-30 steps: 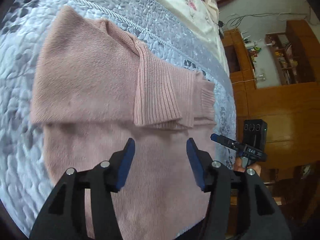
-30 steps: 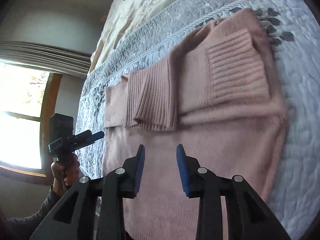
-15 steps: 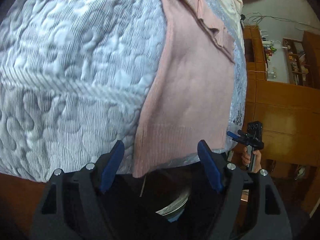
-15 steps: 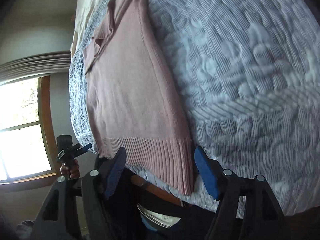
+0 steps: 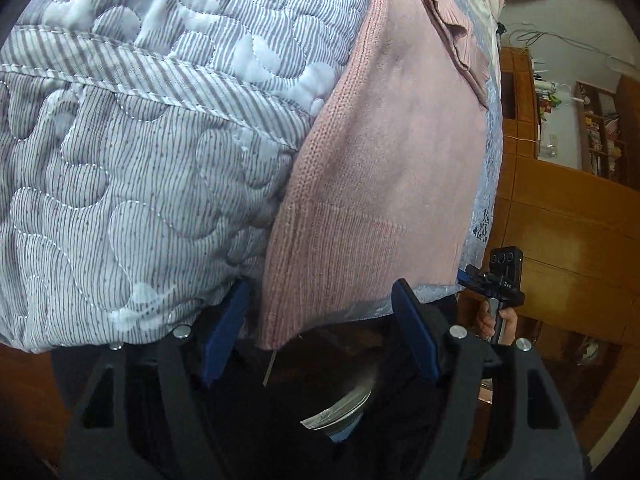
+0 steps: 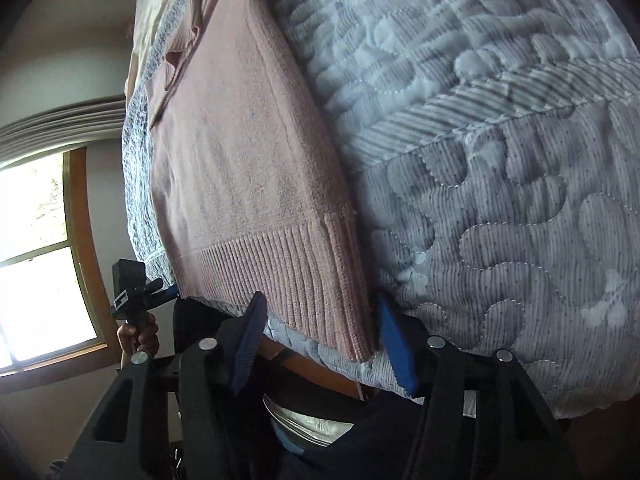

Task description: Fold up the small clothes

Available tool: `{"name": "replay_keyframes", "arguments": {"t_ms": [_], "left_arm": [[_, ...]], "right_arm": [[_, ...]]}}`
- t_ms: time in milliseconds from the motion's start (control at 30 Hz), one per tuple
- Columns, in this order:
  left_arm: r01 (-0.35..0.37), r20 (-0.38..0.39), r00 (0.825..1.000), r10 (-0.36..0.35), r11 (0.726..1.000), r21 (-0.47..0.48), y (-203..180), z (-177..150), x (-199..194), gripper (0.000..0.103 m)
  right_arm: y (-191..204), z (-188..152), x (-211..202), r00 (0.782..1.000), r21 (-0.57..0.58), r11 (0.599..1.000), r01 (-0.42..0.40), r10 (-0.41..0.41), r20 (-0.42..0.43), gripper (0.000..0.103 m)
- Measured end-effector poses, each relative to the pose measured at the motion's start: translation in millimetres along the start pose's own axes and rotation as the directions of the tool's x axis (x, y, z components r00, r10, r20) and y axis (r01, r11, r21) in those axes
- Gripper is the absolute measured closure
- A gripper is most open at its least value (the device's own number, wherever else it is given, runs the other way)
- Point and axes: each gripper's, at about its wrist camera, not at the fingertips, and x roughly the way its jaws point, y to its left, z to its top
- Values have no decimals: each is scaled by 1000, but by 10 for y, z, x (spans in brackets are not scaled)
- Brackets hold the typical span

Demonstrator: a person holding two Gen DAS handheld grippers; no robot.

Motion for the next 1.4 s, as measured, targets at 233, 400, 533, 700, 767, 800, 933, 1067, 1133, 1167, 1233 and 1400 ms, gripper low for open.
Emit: {"name": "replay_keyframes", "arguments": {"t_ms": [233, 400, 533, 700, 767, 800, 933, 1067, 1133, 1167, 1233, 1400], "left_arm": [[-40, -57, 998, 39, 999, -18, 31, -15, 162, 84], [19, -13, 1000, -20, 999, -32, 13, -130, 78, 95], [111, 67, 992, -108, 993, -46, -13, -255, -161, 95], [215, 162, 964, -210, 976, -14, -175, -385, -513, 96], [239, 189, 953, -236, 971, 7, -270, -408, -626, 96], [250, 201, 948, -248, 968, 15, -319, -413, -677, 96], [288, 243, 926, -290, 957, 45, -506, -365, -880, 96], [327, 281, 901, -330, 943, 59, -648, -247, -1058, 96], [337, 297, 892, -339, 939, 60, -713, -152, -1140, 96], [343, 305, 888, -344, 938, 58, -693, -108, -1200, 96], [353, 322, 880, -351, 934, 52, -757, 43, -1259, 96], [358, 361, 867, -343, 933, 25, -787, 446, -1345, 96]], "right_arm": [[24, -13, 89, 1000, 8, 1000, -8, 8, -4, 55], [44, -112, -41, 999, -19, 1000, -20, 21, 26, 92], [117, -212, -219, 992, -31, 995, -96, 99, 81, 94], [269, -283, -486, 966, -56, 977, -205, 211, 147, 94], [349, -290, -602, 954, -71, 969, -238, 247, 170, 94], [395, -288, -658, 948, -80, 964, -252, 263, 181, 94], [577, -214, -878, 926, -112, 951, -289, 307, 219, 95], [737, -66, -1077, 912, -139, 944, -299, 325, 249, 95], [822, 26, -1145, 906, -146, 943, -299, 329, 265, 95], [847, 74, -1178, 904, -149, 943, -297, 328, 273, 95], [919, 201, -1226, 902, -153, 945, -289, 322, 287, 95], [1026, 598, -1301, 893, -140, 949, -283, 314, 323, 95]]}}
